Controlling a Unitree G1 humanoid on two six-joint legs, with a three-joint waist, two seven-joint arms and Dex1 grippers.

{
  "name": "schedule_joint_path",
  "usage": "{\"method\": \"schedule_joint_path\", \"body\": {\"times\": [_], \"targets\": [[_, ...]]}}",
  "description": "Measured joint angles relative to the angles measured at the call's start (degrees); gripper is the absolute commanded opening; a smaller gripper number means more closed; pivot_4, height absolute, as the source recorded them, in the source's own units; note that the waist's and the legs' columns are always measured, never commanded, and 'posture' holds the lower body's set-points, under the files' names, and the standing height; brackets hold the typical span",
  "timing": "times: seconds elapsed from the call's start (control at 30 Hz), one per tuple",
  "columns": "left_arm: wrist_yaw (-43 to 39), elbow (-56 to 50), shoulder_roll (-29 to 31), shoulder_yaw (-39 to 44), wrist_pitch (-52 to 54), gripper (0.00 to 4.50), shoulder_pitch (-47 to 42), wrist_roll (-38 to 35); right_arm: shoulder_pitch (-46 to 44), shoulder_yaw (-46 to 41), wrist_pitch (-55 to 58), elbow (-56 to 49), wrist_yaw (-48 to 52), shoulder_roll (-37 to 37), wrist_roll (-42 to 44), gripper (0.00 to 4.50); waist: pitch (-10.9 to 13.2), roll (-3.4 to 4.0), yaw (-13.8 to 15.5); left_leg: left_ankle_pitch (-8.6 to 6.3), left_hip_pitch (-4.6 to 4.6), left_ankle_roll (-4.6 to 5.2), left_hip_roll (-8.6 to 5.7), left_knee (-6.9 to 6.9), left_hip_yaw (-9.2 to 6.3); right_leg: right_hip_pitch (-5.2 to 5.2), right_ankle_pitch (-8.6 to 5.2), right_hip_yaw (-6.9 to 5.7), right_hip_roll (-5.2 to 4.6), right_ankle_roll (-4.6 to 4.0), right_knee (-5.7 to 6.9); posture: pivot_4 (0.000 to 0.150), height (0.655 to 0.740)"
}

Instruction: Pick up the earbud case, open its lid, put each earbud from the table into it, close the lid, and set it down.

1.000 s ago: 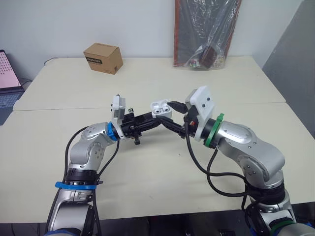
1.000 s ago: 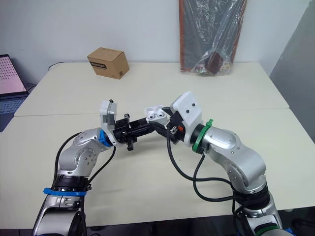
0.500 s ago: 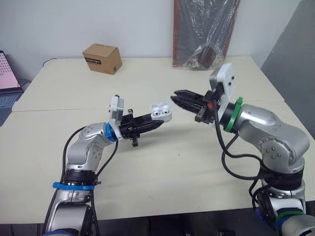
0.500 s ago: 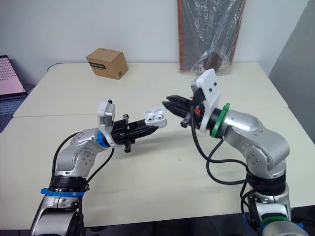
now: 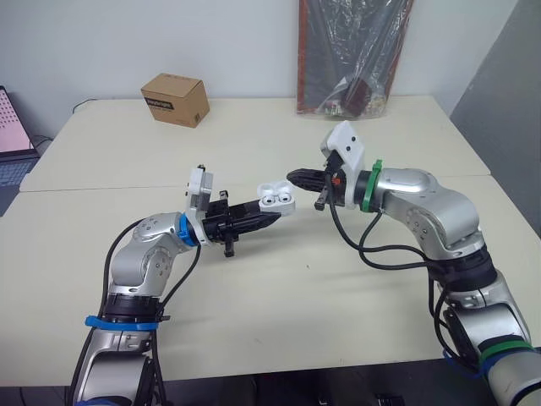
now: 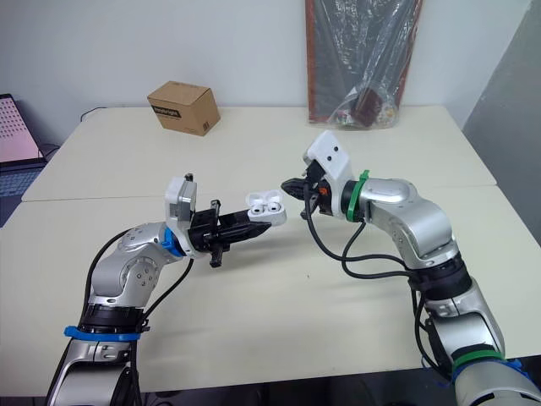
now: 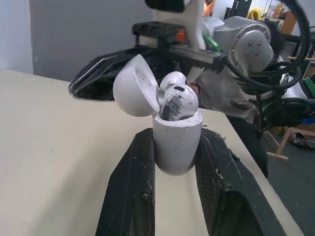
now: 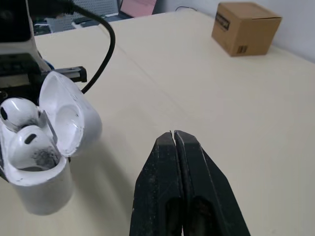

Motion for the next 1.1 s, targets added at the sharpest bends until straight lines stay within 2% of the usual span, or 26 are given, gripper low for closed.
{"method": "schedule_joint_path", "body": {"times": [0.33, 1.1], "targets": [[0.08, -1.01, -0.01, -0.01, 1.37, 0.75, 0.09, -0.17, -0.04, 0.59, -1.38, 0.31, 1.15, 3.65, -1.3, 0.03, 0.0, 0.0, 0.04, 0.01, 0.02, -0.01, 0.02, -0.08, -0.02, -0.03, 0.0, -0.03, 0.0, -0.01, 0.02, 0.15, 0.74], [1.03, 1.54, -1.26, 0.19, 2.27, 0.75, -0.49, -1.42, 3.23, -1.95, 5.59, -10.35, -2.01, 2.43, -0.54, 0.03, 0.0, 0.0, 0.07, 0.01, 0.03, -0.01, 0.01, -0.07, -0.03, -0.03, 0.0, -0.03, -0.01, -0.01, 0.04, 0.15, 0.74]]}}
